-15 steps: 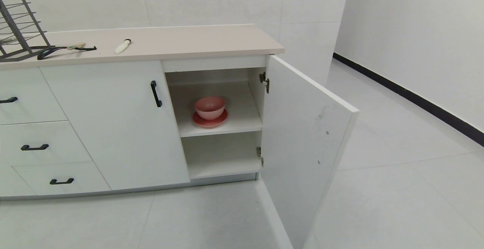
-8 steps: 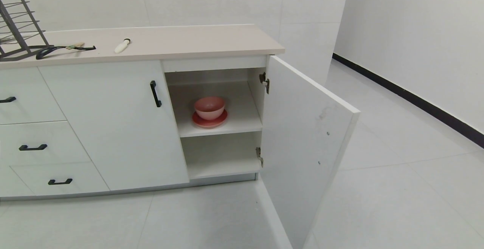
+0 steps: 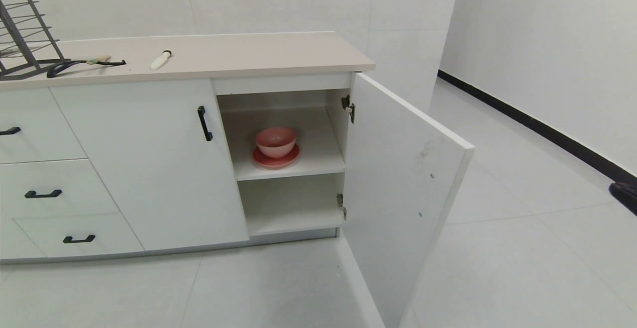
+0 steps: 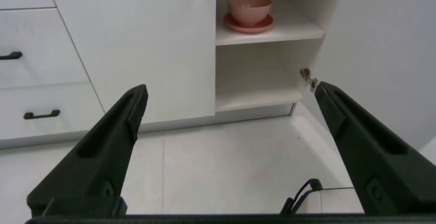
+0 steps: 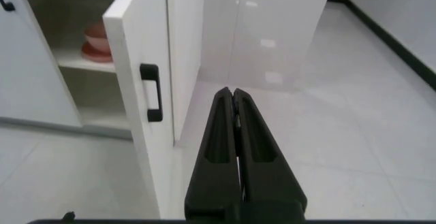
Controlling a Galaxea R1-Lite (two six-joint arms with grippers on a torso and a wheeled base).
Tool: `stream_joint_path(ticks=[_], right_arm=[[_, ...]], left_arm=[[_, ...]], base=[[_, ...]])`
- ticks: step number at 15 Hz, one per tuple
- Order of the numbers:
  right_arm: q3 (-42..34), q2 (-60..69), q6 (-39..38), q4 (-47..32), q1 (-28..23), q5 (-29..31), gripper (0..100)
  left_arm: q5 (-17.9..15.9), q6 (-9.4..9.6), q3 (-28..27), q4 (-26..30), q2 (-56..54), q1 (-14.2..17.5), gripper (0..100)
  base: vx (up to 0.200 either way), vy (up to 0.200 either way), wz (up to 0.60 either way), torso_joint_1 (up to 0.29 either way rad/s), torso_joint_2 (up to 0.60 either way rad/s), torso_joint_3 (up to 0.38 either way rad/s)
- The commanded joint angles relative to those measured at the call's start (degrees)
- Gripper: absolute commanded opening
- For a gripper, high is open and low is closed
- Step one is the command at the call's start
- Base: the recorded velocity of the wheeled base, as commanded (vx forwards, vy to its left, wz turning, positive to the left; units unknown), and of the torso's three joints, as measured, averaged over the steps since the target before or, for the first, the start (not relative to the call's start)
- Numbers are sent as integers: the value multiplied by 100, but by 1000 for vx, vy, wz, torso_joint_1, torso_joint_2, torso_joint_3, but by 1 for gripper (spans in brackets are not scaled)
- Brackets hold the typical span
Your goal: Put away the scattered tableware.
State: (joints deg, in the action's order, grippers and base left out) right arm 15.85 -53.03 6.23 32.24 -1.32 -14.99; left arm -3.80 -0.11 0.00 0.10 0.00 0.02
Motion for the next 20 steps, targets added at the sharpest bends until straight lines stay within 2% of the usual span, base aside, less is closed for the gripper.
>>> stream_joint_path(ticks=[1,4,8,9,13,17,20], right_arm=[[24,-428,1,1,70,-3,0],[191,-1254,27,423,184,-21,0],[120,-2458,45,1785,220,-566,0],[138,-2924,45,2357,220,-751,0],[191,-3847,63,3359,343,-918,0],[349,-4479,63,4018,668,-1331,0],[516,-4910,63,4457,685,-1383,0]], left_arm=[[2,-7,0,-1,0,6,100],[2,-7,0,-1,0,6,100],[2,-7,0,-1,9,6,100],[2,-7,0,-1,0,6,100],[2,-7,0,-1,0,6,100],[2,-7,0,-1,9,-2,100],[11,-15,0,-10,9,6,100]], base=[[0,0,0,0,0,0],[0,0,0,0,0,0],[0,0,0,0,0,0],[0,0,0,0,0,0],[0,0,0,0,0,0],[0,0,0,0,0,0],[0,0,0,0,0,0]])
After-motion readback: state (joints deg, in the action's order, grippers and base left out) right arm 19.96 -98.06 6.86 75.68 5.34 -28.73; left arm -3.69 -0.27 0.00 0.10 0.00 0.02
